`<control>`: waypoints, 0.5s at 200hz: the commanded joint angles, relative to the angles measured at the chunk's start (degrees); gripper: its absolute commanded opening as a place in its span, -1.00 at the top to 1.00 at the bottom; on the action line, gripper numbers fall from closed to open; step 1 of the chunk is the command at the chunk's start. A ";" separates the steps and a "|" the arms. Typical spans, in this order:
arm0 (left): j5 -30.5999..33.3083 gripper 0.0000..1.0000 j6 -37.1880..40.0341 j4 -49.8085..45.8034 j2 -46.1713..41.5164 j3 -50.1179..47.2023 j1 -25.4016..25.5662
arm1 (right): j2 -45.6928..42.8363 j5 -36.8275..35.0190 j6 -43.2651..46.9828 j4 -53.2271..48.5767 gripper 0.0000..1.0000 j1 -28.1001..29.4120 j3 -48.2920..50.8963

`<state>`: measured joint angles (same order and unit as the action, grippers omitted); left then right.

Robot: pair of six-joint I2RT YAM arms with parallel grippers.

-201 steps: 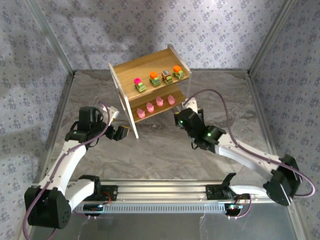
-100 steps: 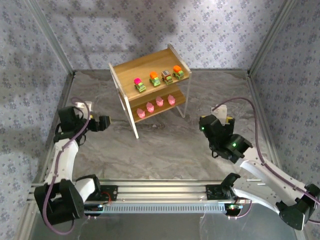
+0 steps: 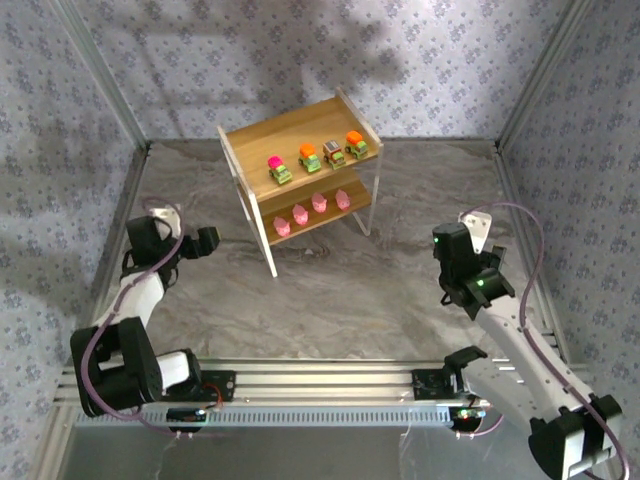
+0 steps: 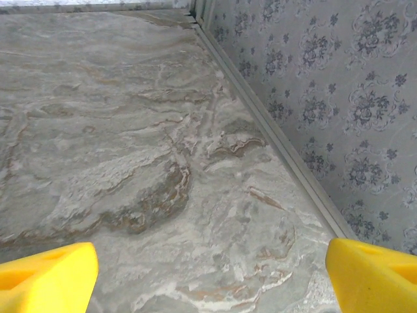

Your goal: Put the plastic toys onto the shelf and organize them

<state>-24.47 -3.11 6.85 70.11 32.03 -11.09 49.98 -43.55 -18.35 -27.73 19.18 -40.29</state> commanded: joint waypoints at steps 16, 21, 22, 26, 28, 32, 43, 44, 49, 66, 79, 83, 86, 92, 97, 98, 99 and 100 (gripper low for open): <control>5.16 -0.99 -0.15 16.01 1.47 -5.69 4.46 | 3.23 3.73 10.01 17.42 -0.85 -3.10 6.96; 6.16 -0.99 -0.01 16.47 2.18 -5.68 5.09 | 3.47 4.75 10.82 19.72 -0.85 -3.46 8.11; 6.35 -0.99 -0.03 16.50 2.34 -5.63 5.19 | 3.51 4.90 10.93 20.21 -0.85 -3.50 8.38; 6.94 -0.99 0.11 16.59 3.17 -5.39 5.57 | 3.69 5.57 11.61 22.02 -0.85 -3.76 9.26; 7.23 -0.99 0.14 16.61 3.52 -5.27 5.73 | 3.78 5.89 11.90 22.78 -0.85 -3.90 9.62; 7.80 -0.99 0.19 16.87 4.26 -5.07 5.99 | 3.97 6.65 12.65 24.41 -0.85 -4.11 10.40; 9.13 -0.99 0.52 18.68 6.40 -5.09 6.30 | 4.63 8.63 14.88 27.48 -0.85 -4.48 11.63; 9.20 -0.99 0.54 18.88 6.55 -5.16 6.28 | 4.70 8.78 15.08 27.65 -0.85 -4.53 11.68; 9.56 -0.99 0.64 20.28 7.41 -5.38 6.43 | 5.06 9.31 16.03 28.68 -0.85 -4.54 12.05; 10.11 -0.99 0.83 21.97 8.48 -4.97 6.66 | 7.00 10.69 17.89 31.92 -0.85 -5.11 12.85; 10.49 -0.99 1.07 24.93 8.96 -5.57 7.03 | 8.71 12.41 18.47 33.92 -0.85 -5.82 13.33; 10.73 -0.99 1.48 25.43 9.12 -5.61 7.37 | 9.24 13.19 18.52 34.67 -0.85 -6.17 13.56; 11.02 -0.99 1.98 25.48 9.26 -5.62 7.58 | 9.65 13.73 18.59 35.31 -0.85 -6.37 13.69; 12.17 -0.99 2.62 25.61 9.41 -5.49 8.11 | 10.46 14.73 18.76 36.39 -0.85 -6.82 13.94; 12.86 -0.99 3.04 26.36 9.59 -5.55 8.23 | 11.22 15.30 18.90 37.32 -0.85 -7.11 14.05; 12.95 -0.99 3.08 26.54 9.60 -5.61 8.30 | 11.38 15.45 18.97 37.53 -0.85 -7.13 14.08; 13.04 -0.99 3.14 26.76 9.65 -5.64 8.29 | 11.51 15.61 19.01 37.68 -0.85 -7.18 14.18; 13.09 -0.99 3.17 26.96 9.72 -5.69 8.33 | 11.66 15.74 18.99 37.85 -0.85 -7.20 14.18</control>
<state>-14.44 -2.44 26.48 79.15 26.61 -4.05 59.16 -32.32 -2.28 2.46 13.34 -27.55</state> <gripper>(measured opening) 0.994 0.926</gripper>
